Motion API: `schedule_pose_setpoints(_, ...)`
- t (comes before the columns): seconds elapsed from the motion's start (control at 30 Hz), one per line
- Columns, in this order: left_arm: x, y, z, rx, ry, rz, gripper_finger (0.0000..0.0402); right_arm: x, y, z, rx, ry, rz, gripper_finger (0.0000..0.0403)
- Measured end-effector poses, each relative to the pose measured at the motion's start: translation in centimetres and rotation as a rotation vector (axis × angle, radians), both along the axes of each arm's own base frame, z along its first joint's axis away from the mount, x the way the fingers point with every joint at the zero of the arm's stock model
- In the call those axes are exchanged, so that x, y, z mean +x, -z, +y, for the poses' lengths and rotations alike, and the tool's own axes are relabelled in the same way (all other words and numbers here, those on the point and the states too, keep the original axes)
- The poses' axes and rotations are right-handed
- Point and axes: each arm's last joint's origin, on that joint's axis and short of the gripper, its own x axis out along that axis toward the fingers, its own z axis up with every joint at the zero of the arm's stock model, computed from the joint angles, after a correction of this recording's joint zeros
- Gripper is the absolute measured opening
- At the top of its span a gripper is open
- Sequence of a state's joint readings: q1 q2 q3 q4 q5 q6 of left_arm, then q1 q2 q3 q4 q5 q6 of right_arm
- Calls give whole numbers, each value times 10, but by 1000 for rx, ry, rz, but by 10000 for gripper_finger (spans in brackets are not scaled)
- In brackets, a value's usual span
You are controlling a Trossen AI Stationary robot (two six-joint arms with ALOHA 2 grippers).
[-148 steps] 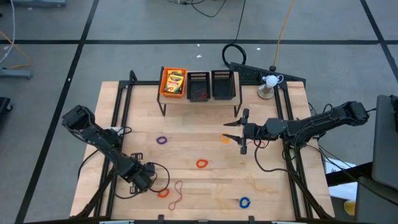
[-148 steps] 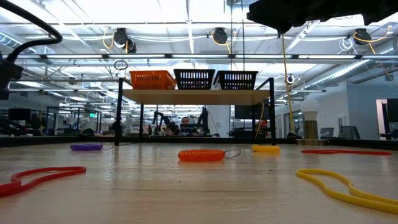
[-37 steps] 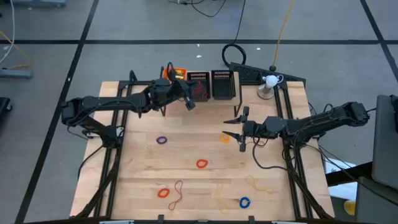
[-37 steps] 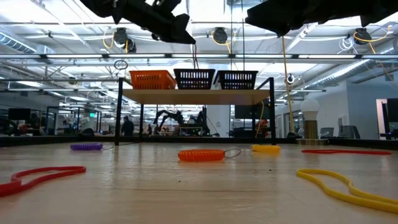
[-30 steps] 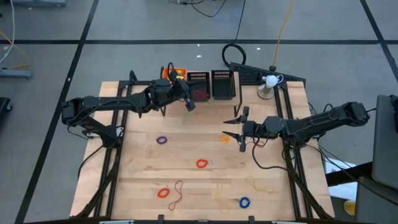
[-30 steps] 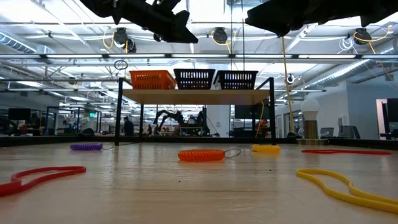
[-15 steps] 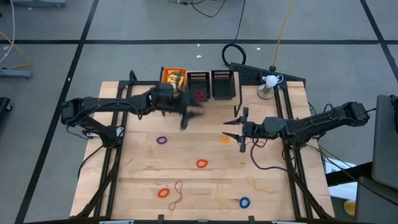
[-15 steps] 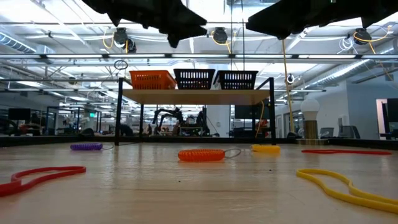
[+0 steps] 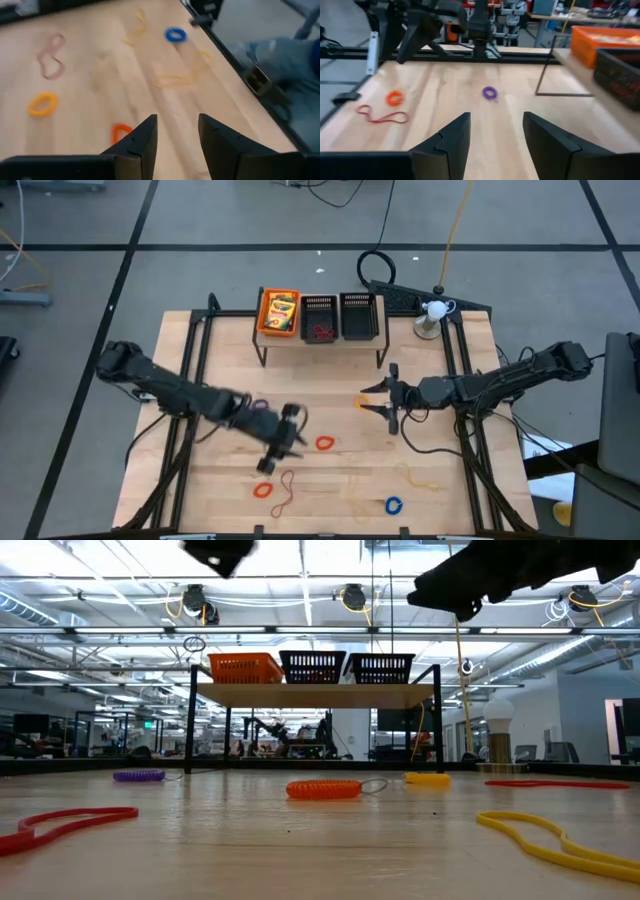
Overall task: Pick & Place Office Desk Supplies
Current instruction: Put the red rubber band into the left black basket on the shelf
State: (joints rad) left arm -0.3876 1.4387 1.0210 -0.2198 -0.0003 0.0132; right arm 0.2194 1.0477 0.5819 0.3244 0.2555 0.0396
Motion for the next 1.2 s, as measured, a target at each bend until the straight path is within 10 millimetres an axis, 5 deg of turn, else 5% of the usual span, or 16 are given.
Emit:
schedule_pose_setpoints(0.33,-22,29,-56,0,-10,157,143,-1,-5,16,105,-50,-57,171)
schedule_pose_setpoints(0.73,-3,115,-74,-68,-126,502,143,6,-12,12,-109,-58,-171,171)
schedule_pose_setpoints(1.2,0,124,-78,-83,-114,504,143,11,-20,-11,-246,35,-232,171)
